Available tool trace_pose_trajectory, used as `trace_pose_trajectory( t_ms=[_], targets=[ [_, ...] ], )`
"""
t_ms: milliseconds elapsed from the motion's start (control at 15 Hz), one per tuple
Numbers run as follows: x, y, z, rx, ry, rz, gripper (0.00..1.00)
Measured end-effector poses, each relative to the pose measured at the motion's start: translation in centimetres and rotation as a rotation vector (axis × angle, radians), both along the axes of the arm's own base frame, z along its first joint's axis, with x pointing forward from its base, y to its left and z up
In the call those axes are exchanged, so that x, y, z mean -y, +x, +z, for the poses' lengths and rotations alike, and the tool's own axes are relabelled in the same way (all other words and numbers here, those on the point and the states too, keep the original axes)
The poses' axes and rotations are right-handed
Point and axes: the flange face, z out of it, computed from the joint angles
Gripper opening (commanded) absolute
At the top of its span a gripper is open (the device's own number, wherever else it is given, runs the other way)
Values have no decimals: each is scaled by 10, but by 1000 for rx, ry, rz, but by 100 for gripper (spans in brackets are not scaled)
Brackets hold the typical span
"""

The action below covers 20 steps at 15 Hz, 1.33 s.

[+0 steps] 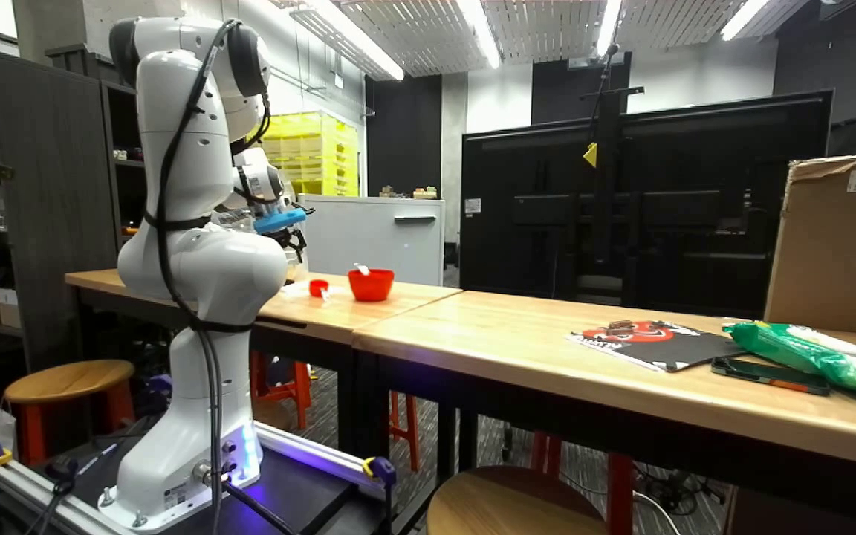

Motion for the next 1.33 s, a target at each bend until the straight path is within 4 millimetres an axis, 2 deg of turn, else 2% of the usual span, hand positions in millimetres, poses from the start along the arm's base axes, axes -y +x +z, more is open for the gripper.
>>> trace_pose_trajectory(
  t_ms=[200, 533, 667, 733, 867, 1067, 1200, 1333],
  targets=[
    [-12, 27, -24, 1, 54, -27, 100],
    [-38, 103, -62, 4, 101, -106, 100],
    [-43, 134, -62, 49, 97, -151, 100],
    [-44, 145, -53, 79, 96, -177, 100],
    [-51, 156, -21, 141, 105, -227, 100],
    [-64, 146, 36, 204, 125, -313, 100],
    [-65, 134, 50, 190, 111, -382, 100],
    [-62, 128, 46, 132, 87, -464, 100]
  ],
)
